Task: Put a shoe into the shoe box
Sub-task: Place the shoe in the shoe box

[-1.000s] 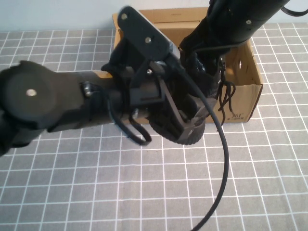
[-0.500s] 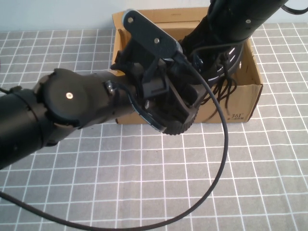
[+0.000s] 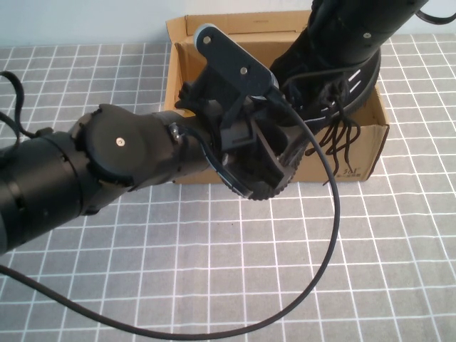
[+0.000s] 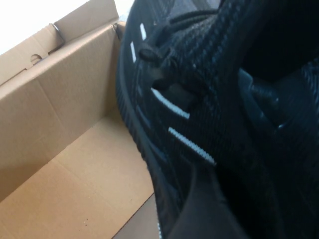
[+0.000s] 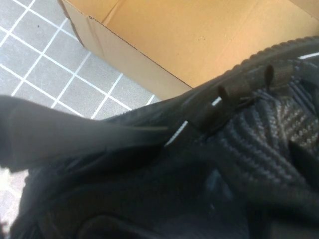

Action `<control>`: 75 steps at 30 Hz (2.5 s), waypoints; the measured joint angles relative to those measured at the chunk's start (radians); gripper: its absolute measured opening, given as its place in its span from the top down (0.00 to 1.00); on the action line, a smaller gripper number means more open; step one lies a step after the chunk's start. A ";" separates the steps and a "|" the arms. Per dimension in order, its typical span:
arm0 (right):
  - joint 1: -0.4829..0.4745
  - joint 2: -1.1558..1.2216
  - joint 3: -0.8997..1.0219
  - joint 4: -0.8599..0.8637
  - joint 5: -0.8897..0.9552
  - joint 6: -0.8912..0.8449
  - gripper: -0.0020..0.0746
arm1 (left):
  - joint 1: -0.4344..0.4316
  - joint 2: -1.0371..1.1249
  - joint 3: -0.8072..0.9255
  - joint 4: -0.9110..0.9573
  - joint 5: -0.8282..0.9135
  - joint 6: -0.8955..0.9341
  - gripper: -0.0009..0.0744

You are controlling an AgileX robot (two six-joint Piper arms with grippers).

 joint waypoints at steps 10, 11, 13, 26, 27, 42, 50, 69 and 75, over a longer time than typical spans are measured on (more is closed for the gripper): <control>0.000 0.001 0.000 -0.004 0.005 0.000 0.98 | -0.002 0.000 0.000 0.005 0.000 0.009 0.67; 0.000 0.001 0.000 -0.004 0.005 0.000 0.98 | -0.002 0.000 0.000 0.008 0.000 0.015 0.69; 0.000 0.001 0.000 -0.004 0.005 0.000 0.98 | -0.002 0.000 0.000 0.008 0.000 0.024 0.75; -0.002 0.001 0.003 -0.006 0.012 -0.016 0.98 | -0.006 0.019 -0.002 0.008 -0.027 0.088 0.80; -0.002 0.001 0.003 -0.006 0.010 -0.016 0.97 | -0.006 0.019 -0.002 0.008 -0.035 0.090 0.80; -0.002 -0.010 -0.077 -0.006 -0.003 -0.019 0.73 | -0.003 0.048 0.008 0.012 -0.119 0.196 0.90; -0.002 -0.029 -0.149 -0.087 -0.003 -0.019 0.73 | -0.003 0.048 -0.016 0.012 -0.119 0.225 0.91; -0.002 -0.226 -0.116 -0.129 -0.001 -0.019 0.99 | 0.089 0.088 -0.229 0.021 0.083 0.252 0.91; -0.002 -0.404 0.123 -0.152 -0.001 0.038 0.99 | 0.181 0.147 -0.343 0.024 0.230 0.264 0.91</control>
